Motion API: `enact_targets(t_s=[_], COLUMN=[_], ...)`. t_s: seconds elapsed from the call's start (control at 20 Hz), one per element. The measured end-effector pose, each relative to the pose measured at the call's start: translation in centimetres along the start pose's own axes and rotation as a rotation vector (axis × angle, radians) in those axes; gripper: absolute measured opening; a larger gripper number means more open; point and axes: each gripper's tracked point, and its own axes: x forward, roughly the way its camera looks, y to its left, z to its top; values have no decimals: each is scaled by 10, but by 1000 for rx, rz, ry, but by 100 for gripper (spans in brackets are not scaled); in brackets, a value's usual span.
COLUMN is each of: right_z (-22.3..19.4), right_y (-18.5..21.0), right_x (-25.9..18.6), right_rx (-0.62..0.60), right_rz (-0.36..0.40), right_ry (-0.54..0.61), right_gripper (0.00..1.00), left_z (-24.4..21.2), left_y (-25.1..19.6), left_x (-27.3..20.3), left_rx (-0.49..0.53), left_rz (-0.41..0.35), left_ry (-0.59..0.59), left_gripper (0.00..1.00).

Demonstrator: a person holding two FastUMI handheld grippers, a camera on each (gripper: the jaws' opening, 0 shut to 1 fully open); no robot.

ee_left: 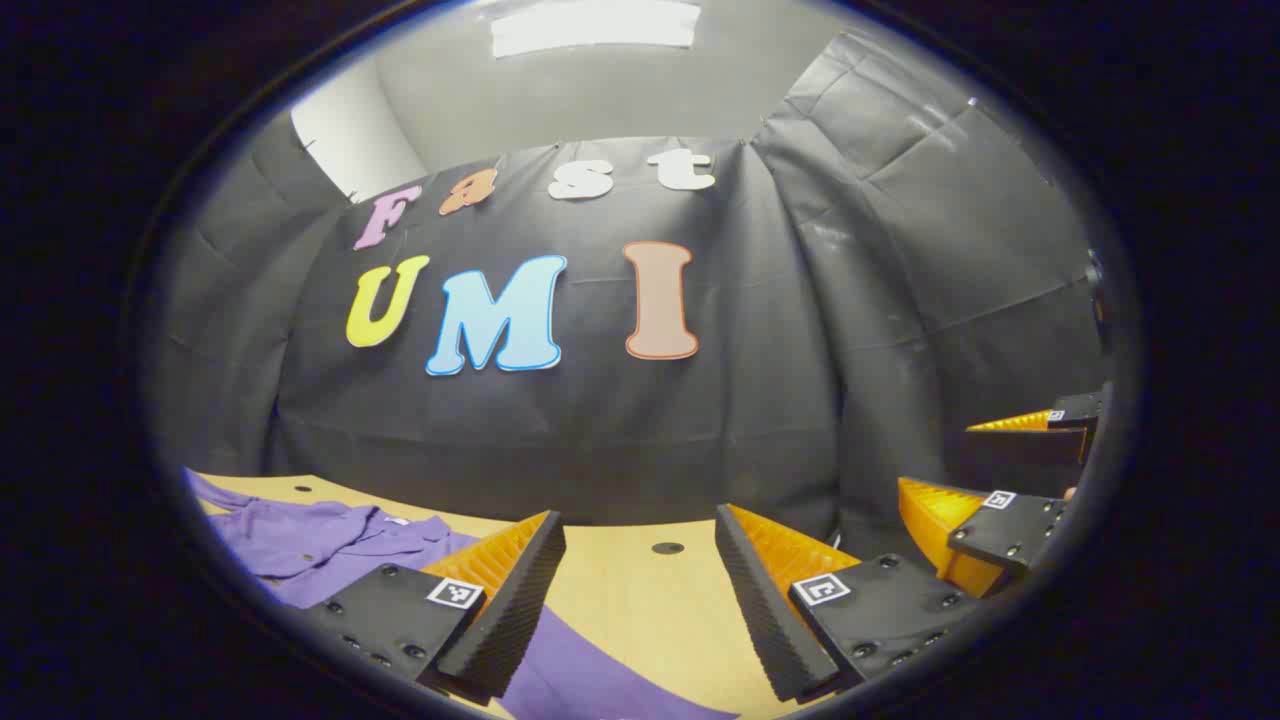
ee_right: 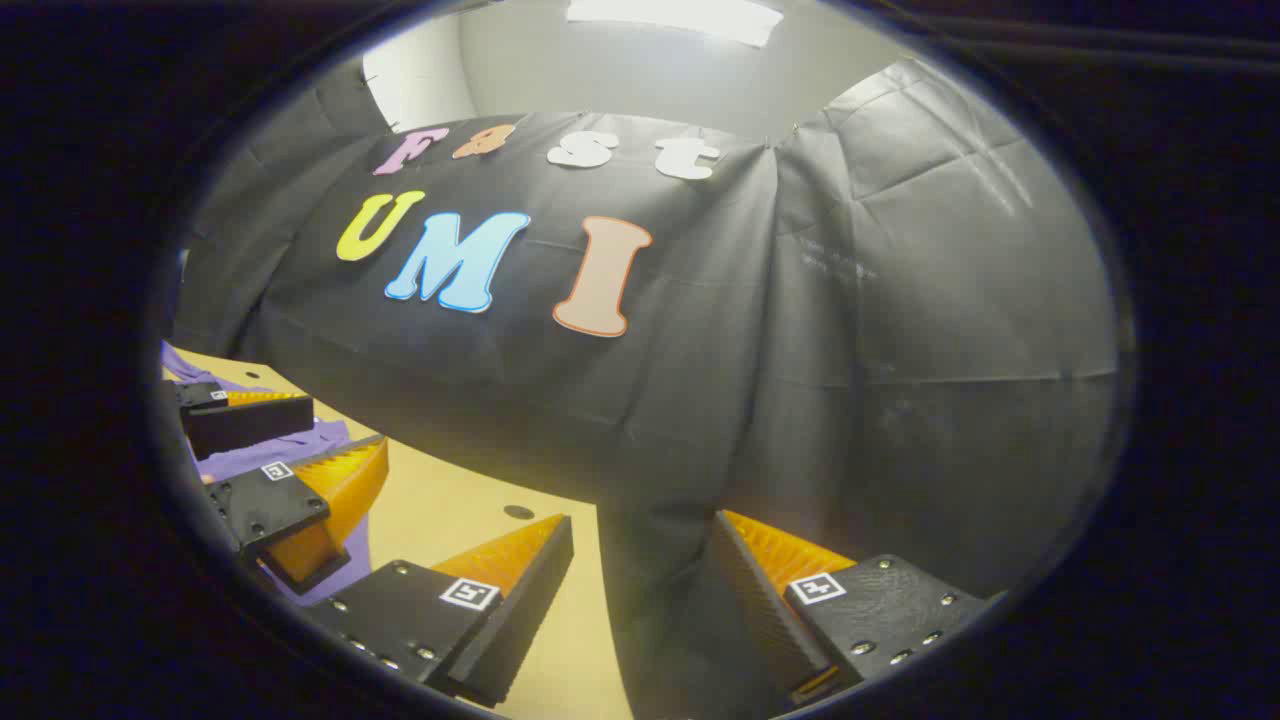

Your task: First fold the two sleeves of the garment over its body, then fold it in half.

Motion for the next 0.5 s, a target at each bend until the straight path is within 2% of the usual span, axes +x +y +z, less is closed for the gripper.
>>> enact_targets(t_s=[0.15, 0.35, 0.4, 0.5], right_z=[34, 99, 113, 137], right_y=[35, 113, 143, 207], right_x=[-43, -85, -91, -101], right_rx=[14, -53, -45, -14], right_rz=[-80, -184, -172, -121], right_ry=[55, 29, 32, 38], right_gripper=[90, 87, 89, 89], left_z=[30, 71, 81, 101], left_y=[55, 174, 209, 284], left_x=[-44, -89, -99, -111], left_rx=[-23, -26, -10, 11], left_rz=[-79, -177, -188, -168], left_ry=[-2, 4, 12, 35], left_gripper=[95, 96, 98, 94])
